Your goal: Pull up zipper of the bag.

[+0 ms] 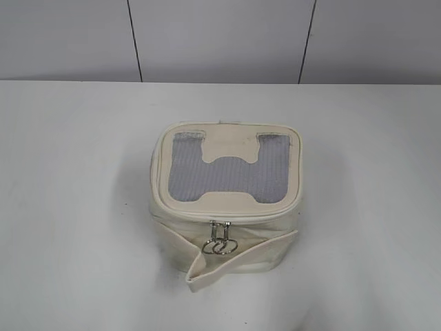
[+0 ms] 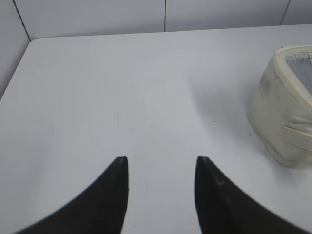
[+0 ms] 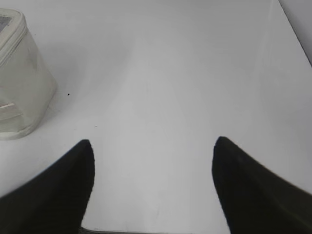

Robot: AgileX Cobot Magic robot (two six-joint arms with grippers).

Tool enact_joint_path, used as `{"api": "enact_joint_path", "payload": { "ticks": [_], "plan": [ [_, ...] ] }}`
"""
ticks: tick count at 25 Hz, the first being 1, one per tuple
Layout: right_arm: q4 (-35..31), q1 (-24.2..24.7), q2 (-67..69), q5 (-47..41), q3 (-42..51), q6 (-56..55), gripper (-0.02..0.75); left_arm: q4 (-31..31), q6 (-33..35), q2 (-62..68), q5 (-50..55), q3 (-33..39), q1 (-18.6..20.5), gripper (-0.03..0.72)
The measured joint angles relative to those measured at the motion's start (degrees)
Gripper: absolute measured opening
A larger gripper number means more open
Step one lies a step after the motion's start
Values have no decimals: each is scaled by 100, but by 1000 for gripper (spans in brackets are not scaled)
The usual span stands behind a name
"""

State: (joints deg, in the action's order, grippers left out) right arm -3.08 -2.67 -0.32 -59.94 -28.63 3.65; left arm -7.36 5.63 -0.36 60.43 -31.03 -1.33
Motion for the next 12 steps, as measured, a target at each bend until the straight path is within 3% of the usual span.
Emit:
{"api": "enact_joint_path", "payload": {
  "ticks": [12],
  "plan": [
    [-6, 0, 0, 0, 0, 5, 586, 0, 6, 0, -5, 0, 0, 348]
  ]
}}
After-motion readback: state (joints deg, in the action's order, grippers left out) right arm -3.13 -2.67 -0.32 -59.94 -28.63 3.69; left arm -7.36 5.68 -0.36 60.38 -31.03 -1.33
